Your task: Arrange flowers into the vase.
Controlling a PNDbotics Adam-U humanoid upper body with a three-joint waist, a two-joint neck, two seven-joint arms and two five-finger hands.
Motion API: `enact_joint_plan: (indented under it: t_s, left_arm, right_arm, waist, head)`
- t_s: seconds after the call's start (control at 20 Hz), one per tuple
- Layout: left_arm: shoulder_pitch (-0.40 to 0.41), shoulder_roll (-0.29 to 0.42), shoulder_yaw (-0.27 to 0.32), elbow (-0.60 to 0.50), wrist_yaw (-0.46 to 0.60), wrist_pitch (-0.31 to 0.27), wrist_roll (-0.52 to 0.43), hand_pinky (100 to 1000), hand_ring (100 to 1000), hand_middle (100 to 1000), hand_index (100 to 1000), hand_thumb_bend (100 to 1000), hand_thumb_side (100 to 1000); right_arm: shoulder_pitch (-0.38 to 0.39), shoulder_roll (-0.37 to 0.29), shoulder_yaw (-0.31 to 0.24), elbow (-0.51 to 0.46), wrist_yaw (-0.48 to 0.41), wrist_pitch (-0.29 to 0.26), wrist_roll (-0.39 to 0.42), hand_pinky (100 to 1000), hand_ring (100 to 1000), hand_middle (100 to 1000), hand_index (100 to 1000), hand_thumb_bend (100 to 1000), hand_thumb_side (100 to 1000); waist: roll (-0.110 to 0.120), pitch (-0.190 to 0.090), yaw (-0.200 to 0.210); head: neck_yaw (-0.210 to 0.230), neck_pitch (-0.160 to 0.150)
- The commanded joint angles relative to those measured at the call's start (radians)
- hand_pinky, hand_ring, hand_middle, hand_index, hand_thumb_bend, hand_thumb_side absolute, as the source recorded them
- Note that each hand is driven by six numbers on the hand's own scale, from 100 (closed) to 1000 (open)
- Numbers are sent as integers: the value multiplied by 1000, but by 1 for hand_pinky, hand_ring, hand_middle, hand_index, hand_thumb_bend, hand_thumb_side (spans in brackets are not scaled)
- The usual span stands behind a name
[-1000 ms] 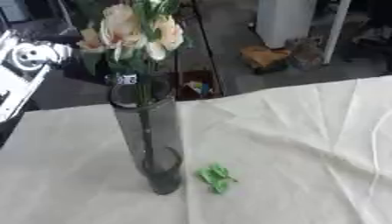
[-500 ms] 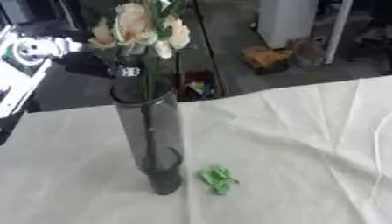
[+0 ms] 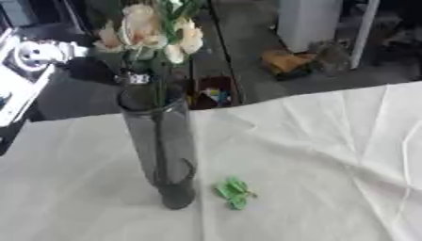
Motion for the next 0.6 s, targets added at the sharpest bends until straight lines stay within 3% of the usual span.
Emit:
enact_joint_plan:
  t_s: [0.05,0.6]
  left_arm:
    - [-12,47,19,-10,-2,-9,1,1000,1000,1000,1000,194,1000]
    - [-5,66,47,-45,95,14,1,1000,1000,1000,1000,163,1000]
  right_arm:
    - [1,-26,-8,-16,1,3,-1,960,748,446,779,100,899]
    - [9,-28,-8,-16,-6,1,-1,959,748,447,779,100,900]
  waist:
    - [-7,-30,3]
    - [-15,-37,11]
  head:
    - [-1,-5]
    - [-5,4]
